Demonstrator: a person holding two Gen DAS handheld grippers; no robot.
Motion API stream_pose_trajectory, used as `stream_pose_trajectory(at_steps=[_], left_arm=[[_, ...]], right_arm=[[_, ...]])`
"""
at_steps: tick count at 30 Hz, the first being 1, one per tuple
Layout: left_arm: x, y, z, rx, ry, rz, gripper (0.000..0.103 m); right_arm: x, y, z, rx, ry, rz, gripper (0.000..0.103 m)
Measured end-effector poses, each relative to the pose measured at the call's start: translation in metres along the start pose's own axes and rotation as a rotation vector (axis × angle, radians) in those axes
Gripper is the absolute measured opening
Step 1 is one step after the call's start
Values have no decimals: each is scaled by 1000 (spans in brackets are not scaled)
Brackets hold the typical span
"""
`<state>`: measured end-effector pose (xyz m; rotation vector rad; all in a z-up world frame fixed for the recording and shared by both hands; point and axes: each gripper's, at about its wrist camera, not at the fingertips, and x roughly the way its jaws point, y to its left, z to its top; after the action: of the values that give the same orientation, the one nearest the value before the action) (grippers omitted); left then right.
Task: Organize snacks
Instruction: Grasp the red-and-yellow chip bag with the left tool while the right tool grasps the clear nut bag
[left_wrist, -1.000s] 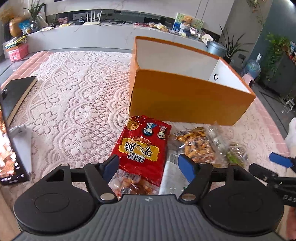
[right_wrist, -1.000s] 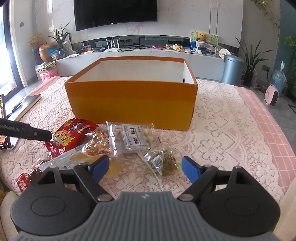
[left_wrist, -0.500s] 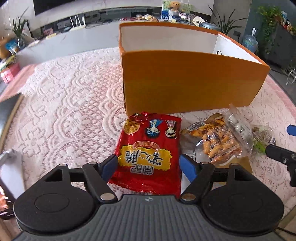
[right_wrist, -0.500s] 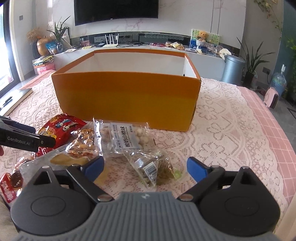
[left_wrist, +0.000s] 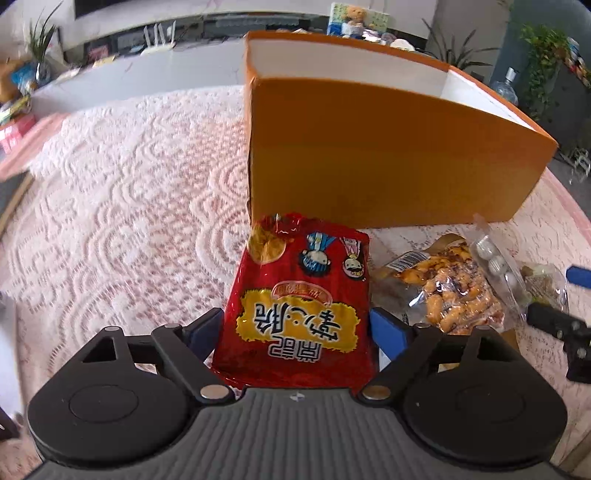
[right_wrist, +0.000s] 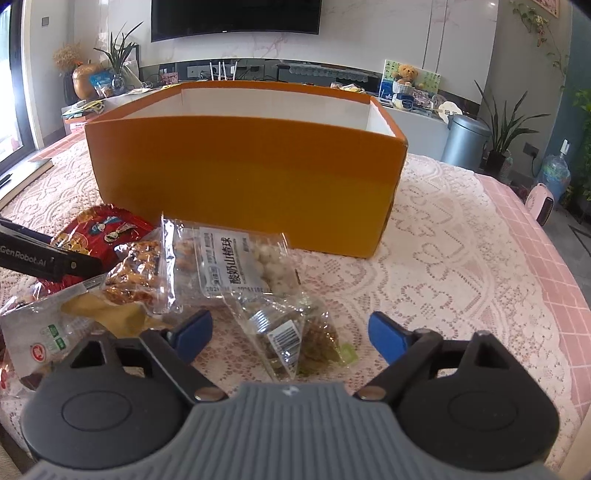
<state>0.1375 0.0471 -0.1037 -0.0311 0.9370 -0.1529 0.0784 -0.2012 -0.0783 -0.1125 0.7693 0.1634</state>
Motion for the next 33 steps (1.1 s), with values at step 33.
stream_pose_trajectory(at_steps=[33], left_arm=[[-53, 1, -6, -78, -151, -36, 79]], right_arm=[[-22, 5, -5, -35, -32, -29, 47]])
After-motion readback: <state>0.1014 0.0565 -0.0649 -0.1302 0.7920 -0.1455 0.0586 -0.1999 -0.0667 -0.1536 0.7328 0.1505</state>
